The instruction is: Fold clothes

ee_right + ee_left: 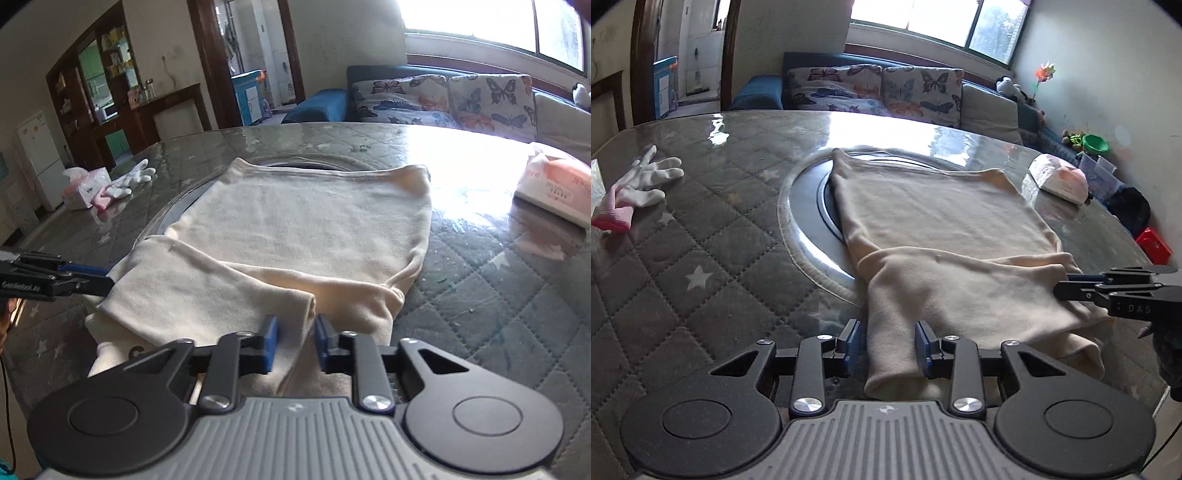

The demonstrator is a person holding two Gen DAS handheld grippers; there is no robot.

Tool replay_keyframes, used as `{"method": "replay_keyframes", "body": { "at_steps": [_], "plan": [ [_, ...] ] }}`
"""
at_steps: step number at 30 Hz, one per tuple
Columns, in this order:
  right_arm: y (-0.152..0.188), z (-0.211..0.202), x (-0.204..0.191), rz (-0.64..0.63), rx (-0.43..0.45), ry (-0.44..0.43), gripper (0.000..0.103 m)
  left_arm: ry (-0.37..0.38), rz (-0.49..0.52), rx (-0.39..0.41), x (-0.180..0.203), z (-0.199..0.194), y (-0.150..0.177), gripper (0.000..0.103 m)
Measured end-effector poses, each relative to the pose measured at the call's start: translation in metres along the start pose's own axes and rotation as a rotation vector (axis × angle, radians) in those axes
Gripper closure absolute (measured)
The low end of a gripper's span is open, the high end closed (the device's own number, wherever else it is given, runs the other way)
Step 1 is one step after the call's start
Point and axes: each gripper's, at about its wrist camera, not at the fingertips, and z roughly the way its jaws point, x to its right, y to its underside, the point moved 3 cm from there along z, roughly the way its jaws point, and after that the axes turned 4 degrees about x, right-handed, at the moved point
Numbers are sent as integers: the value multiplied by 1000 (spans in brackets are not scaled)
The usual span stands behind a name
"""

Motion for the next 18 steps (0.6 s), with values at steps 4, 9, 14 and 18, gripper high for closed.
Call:
{"method": "replay_keyframes", "body": {
  "at_steps": [4,9,14,18],
  "plan": [
    [-4,-2,-3,-23,7,27,98,28,1,43,6,-2,-15,68],
    [-10,-9,-9,-77,28,54,100,77,26,50,23,15,-27,68],
    [-25,-20,-13,-142,79,101,100,67,31,27,27,35,-24,68],
    [-21,-5,-3,-127,35,130,100,49,24,27,19,34,-20,68]
  ]
}}
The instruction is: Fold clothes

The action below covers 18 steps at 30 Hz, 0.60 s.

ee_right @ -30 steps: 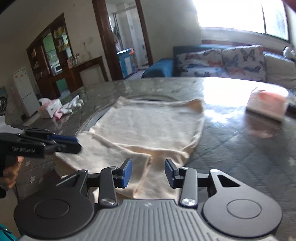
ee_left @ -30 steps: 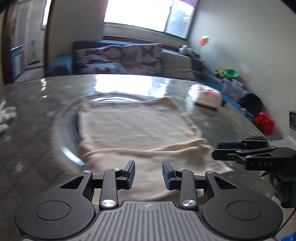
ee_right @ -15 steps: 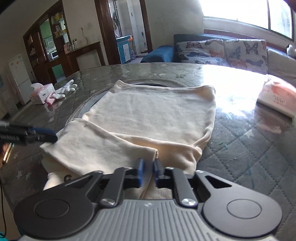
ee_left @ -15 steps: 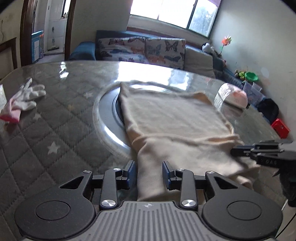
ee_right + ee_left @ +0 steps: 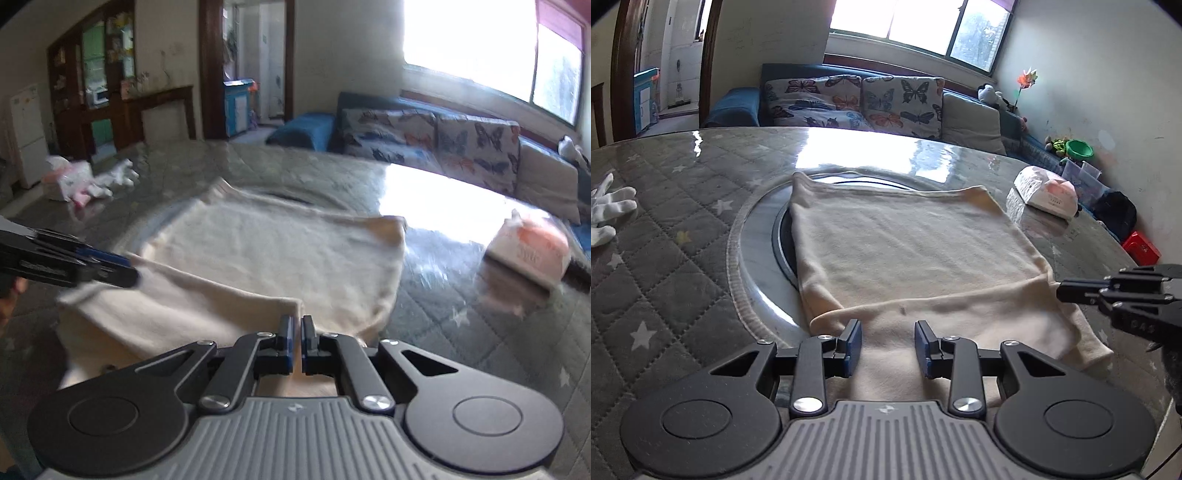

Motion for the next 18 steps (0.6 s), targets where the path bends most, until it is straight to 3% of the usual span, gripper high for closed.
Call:
{"method": "replay_keyframes", "body": {
  "at_steps": [4,8,13,18],
  "plan": [
    [8,0,4,7,-5,5,98,0,0,18,0,-11,-3,68],
    [-2,-16,-6,-26,47,-68,95,21,41,28,11,-15,-5,68],
    [11,-2,-19,-56,-14,-112,94,11,75,-16,16,-5,9,65],
    [21,-12,-17,-51,-18,-112,90,-8,102,7,18,-20,10,59]
  ]
}}
